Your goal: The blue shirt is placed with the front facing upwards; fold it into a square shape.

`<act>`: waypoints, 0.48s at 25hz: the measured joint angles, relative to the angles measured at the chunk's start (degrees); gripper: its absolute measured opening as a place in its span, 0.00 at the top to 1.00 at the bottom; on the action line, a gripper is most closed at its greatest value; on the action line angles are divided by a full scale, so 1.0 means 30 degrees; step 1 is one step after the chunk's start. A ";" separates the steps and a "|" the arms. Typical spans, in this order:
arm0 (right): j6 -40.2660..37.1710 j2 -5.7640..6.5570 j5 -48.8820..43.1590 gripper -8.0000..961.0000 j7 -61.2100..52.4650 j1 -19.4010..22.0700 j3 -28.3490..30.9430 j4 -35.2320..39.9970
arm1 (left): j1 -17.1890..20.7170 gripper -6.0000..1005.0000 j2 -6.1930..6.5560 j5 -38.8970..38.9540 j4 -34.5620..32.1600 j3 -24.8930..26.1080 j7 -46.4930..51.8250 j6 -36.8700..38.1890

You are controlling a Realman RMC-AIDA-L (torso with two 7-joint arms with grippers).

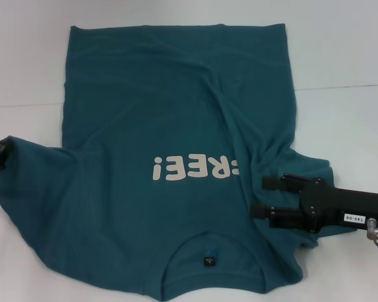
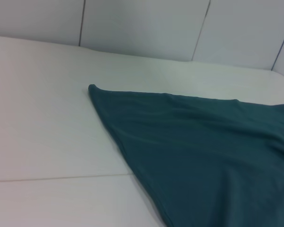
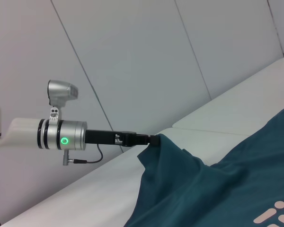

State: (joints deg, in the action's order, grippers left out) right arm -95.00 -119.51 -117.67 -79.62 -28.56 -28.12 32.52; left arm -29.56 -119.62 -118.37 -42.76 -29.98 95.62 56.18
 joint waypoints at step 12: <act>0.0030 0.0001 -0.0001 0.11 0.0000 0.0000 -0.0001 -0.0007 | -0.0102 0.99 -0.0009 -0.0141 -0.0548 0.0015 0.0080 0.0007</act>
State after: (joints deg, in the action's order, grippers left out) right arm -94.91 -119.51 -117.68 -79.62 -28.56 -28.12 32.50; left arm -29.87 -119.64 -118.79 -44.40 -29.93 95.86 56.20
